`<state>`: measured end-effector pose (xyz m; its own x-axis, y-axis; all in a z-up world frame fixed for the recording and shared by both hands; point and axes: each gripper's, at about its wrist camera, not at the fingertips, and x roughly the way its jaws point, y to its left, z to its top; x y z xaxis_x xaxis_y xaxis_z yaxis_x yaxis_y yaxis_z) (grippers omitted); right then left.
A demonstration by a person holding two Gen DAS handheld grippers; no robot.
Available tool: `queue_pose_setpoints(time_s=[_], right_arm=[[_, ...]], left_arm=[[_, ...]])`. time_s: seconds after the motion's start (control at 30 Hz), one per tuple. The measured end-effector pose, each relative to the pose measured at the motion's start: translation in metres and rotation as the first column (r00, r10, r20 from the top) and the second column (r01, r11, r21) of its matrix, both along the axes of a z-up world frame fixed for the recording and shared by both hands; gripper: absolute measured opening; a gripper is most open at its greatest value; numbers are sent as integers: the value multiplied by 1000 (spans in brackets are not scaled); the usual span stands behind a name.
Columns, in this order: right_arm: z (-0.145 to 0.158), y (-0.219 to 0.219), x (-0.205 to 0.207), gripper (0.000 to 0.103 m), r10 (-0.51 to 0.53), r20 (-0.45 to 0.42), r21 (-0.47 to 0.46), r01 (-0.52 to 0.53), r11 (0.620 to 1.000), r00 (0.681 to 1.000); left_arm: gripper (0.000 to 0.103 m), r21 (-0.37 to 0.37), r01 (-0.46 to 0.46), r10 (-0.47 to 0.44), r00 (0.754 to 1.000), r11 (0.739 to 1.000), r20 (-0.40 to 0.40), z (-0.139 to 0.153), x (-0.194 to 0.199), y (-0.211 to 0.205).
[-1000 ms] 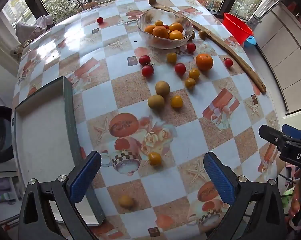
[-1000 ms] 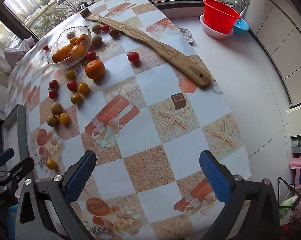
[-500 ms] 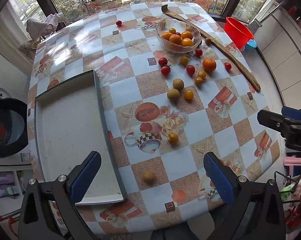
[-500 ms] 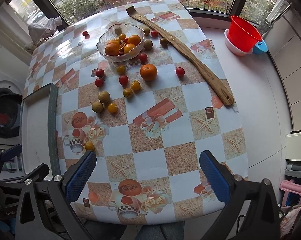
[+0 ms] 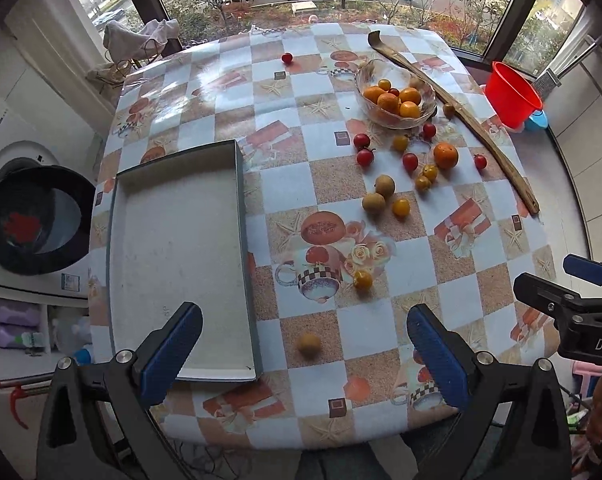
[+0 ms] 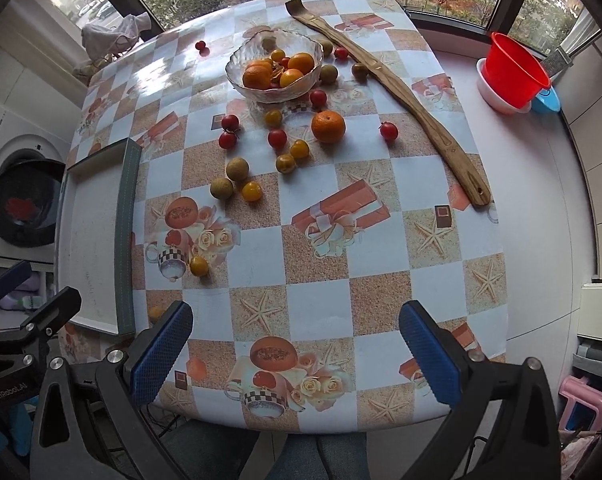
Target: Organize fruits
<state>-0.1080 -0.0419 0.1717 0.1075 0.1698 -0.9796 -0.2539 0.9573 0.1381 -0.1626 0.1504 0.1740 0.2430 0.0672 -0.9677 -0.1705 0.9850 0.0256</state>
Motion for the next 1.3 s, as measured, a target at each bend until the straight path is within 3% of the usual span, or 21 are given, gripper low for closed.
queue_pose_setpoints(time_s=[0.2, 0.37, 0.47, 0.67, 1.0, 1.17, 1.3], right_arm=[[-5, -11, 4, 103, 75, -32, 21, -75, 997, 997], [-5, -18, 12, 103, 72, -47, 64, -69, 996, 996], [-4, -21, 17, 103, 85, -42, 68, -82, 994, 995], [-7, -32, 29, 103, 43, -45, 84, -39, 996, 998], [-11, -28, 25, 103, 73, -32, 104, -69, 992, 997], [-12, -40, 26, 103, 23, -56, 112, -16, 994, 998], [-19, -42, 24, 103, 47, -66, 60, -43, 997, 997]], left_arm=[[103, 40, -94, 93, 996, 995, 13, 21, -13, -17], [103, 79, -137, 138, 990, 987, -5, 29, -16, -19], [103, 60, -170, 170, 985, 984, 5, 33, -14, -18], [103, 96, -152, 153, 988, 984, 3, 37, -7, -28], [103, 109, -161, 162, 987, 981, -8, 30, -15, -29], [103, 114, -174, 174, 985, 978, 8, 34, -18, -28], [103, 100, -193, 195, 981, 976, -7, 25, -23, -23]])
